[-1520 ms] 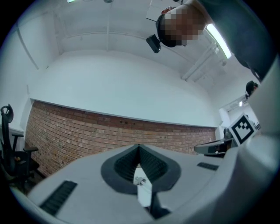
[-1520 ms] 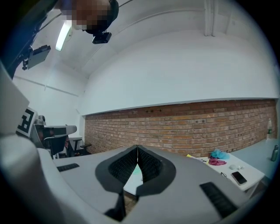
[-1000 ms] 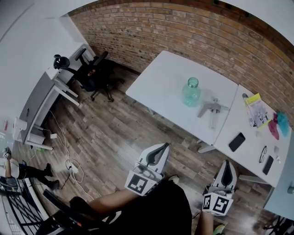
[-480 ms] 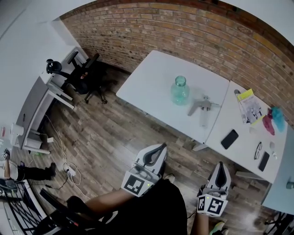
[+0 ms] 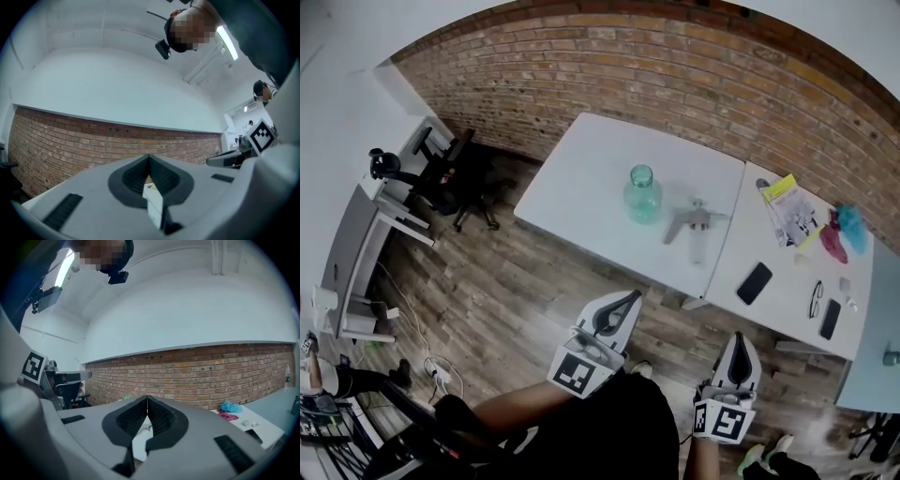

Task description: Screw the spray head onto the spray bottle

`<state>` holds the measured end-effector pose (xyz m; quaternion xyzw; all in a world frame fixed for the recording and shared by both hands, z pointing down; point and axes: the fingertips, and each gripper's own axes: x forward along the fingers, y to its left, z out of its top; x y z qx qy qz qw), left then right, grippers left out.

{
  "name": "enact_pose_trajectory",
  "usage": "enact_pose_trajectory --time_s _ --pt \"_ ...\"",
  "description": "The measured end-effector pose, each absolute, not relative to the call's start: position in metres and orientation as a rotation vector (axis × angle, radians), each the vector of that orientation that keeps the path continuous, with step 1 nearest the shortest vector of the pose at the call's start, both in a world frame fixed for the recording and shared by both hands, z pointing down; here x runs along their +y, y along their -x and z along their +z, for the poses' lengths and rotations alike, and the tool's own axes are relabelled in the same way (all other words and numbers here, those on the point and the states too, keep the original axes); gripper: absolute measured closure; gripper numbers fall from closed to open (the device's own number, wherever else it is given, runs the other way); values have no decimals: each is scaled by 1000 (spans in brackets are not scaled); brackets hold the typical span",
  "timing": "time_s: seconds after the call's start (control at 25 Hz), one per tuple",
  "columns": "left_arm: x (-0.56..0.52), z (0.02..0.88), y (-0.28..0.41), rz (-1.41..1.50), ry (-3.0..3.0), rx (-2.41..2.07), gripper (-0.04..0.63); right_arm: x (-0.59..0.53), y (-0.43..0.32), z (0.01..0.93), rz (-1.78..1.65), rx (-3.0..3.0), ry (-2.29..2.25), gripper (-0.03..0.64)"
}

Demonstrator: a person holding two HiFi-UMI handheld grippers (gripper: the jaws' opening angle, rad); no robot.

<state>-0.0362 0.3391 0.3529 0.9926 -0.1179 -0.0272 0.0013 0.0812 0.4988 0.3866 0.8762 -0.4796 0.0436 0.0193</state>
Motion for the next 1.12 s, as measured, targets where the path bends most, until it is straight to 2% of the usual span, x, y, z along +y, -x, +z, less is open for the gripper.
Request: enact_pose_trajectory --time_s 1.12 --pt "169 376 15 -92 -2976 -279 594 309 -88 385 204 -1438 -2634 609"
